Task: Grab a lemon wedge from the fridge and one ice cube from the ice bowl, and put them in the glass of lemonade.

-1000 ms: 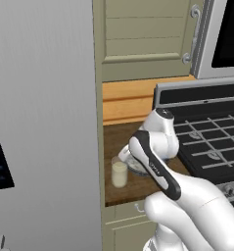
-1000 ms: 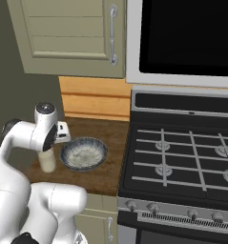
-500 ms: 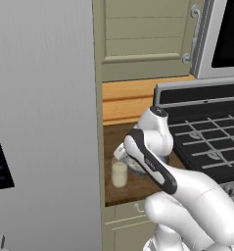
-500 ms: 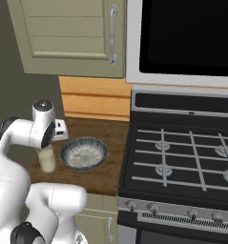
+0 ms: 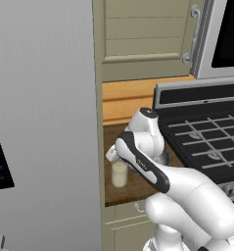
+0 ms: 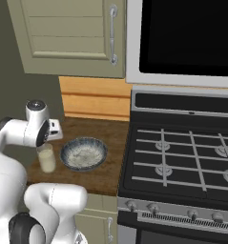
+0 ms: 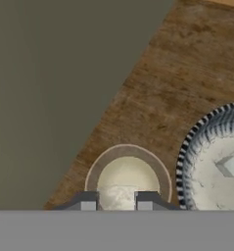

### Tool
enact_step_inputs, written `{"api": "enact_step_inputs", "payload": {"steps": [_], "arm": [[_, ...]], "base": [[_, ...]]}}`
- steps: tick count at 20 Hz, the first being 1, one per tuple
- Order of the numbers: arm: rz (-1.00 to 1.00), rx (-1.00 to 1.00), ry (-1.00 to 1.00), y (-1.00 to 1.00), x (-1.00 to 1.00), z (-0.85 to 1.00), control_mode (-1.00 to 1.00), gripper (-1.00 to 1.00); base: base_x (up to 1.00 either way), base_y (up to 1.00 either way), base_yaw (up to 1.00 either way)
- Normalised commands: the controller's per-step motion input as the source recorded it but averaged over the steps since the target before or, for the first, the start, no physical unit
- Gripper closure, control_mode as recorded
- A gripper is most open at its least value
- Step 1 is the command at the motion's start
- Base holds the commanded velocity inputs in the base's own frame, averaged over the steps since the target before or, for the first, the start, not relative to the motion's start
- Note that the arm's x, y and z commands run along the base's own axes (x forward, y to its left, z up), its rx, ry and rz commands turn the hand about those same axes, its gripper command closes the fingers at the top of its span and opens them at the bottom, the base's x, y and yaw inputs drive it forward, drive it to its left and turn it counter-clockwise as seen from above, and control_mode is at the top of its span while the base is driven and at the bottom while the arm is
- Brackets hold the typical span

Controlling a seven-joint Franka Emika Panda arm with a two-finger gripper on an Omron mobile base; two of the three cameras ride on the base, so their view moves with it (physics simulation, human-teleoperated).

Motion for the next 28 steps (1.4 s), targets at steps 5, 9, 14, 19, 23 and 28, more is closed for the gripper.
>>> {"api": "enact_step_inputs", "payload": {"steps": [5,9,14,19,23,28], "arm": [[0.0,0.0,0.0,-0.14,0.0,-0.09,-1.0,1.0],[0.0,0.0,0.01,-0.1,0.0,0.0,-1.0,1.0],[0.0,0.0,0.05,0.11,0.14,0.0,-1.0,1.0],[0.0,0.0,0.01,0.0,0.03,0.0,-1.0,1.0],[0.0,0.0,0.0,0.0,0.0,-0.16,-1.0,1.0],[0.0,0.0,0.0,0.0,0.0,-0.05,-1.0,-1.0]], "base": [[0.0,0.0,0.0],[0.0,0.0,0.0],[0.0,0.0,0.0],[0.0,0.0,0.0],[0.0,0.0,0.0],[0.0,0.0,0.0]]}}
